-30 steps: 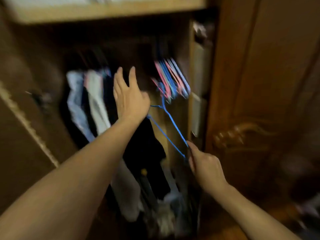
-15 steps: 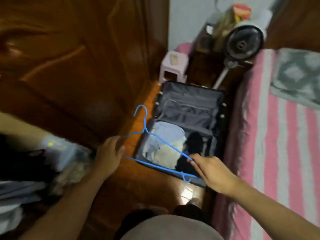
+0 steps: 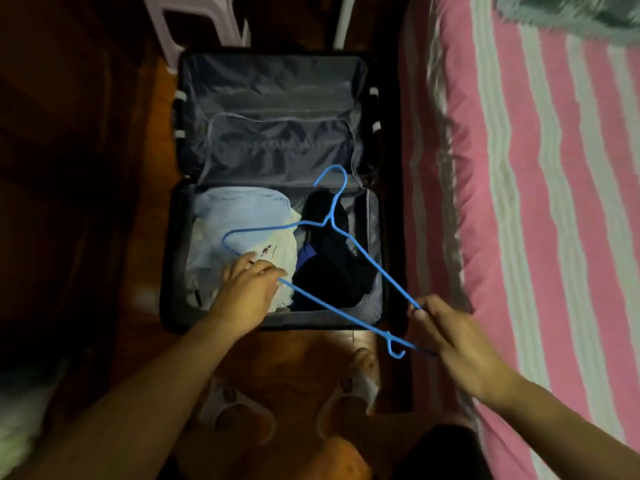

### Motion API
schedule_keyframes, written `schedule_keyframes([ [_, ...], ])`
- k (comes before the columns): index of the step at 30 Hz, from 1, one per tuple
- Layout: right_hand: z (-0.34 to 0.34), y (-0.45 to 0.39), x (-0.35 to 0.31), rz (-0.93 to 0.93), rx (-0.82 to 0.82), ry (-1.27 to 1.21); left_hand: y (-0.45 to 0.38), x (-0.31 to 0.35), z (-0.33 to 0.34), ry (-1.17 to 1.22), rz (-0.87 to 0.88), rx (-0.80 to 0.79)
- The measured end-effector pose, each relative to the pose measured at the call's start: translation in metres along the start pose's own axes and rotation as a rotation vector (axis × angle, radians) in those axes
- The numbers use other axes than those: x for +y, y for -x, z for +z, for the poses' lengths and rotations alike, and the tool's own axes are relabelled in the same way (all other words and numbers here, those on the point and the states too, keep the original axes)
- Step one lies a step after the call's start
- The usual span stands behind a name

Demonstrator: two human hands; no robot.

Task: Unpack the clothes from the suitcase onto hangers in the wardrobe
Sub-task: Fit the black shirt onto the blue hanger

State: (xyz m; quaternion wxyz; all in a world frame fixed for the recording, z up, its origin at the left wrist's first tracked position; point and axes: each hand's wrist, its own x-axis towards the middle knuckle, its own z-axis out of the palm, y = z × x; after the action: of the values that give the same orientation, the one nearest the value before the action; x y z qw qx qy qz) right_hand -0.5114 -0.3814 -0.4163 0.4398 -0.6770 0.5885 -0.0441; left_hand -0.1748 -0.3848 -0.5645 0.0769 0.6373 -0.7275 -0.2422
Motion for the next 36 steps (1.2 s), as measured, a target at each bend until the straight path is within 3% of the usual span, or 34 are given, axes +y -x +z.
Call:
schedule_keyframes([
  [3,0.052,-0.085,0.051,0.156,-0.084,-0.3,-0.053,-0.062,0.06,-0.223,0.329,0.037],
  [6,0.094,-0.18,0.077,0.2,-0.215,-0.533,-0.104,-0.094,0.109,-0.511,0.634,0.101],
  [8,0.112,-0.236,0.081,0.213,-0.114,-0.708,-0.138,-0.102,0.137,-0.559,0.756,0.168],
  [11,0.128,-0.304,0.107,0.178,0.283,-0.687,-0.191,-0.111,0.173,-0.553,0.723,0.301],
  [14,0.128,-0.333,0.159,0.228,0.658,-0.674,-0.216,-0.106,0.216,-0.428,0.478,0.339],
  [17,0.124,-0.327,0.191,0.288,0.869,-0.578,-0.199,-0.08,0.273,-0.273,0.455,0.032],
  [19,0.11,-0.314,0.186,0.297,0.94,-0.597,-0.183,-0.06,0.293,-0.339,0.428,-0.166],
  [20,0.104,-0.305,0.179,0.276,0.963,-0.599,-0.182,-0.052,0.298,-0.393,0.448,-0.193],
  [23,0.093,-0.292,0.174,0.208,0.958,-0.476,-0.205,-0.036,0.303,-0.448,0.49,-0.168],
  [26,0.087,-0.292,0.193,0.208,1.003,-0.409,-0.241,-0.034,0.29,-0.479,0.577,-0.262],
  [30,0.075,-0.289,0.186,0.256,1.039,-0.327,-0.223,-0.06,0.218,-0.35,0.745,-0.163],
  [33,0.072,-0.29,0.169,0.234,1.032,-0.302,-0.192,-0.102,0.131,-0.275,0.717,-0.05],
  [35,0.074,-0.3,0.154,0.201,1.04,-0.344,-0.177,-0.139,0.079,-0.485,0.801,0.019],
  [36,0.078,-0.306,0.146,0.183,1.031,-0.373,-0.167,-0.156,0.062,-0.609,0.765,-0.079],
])
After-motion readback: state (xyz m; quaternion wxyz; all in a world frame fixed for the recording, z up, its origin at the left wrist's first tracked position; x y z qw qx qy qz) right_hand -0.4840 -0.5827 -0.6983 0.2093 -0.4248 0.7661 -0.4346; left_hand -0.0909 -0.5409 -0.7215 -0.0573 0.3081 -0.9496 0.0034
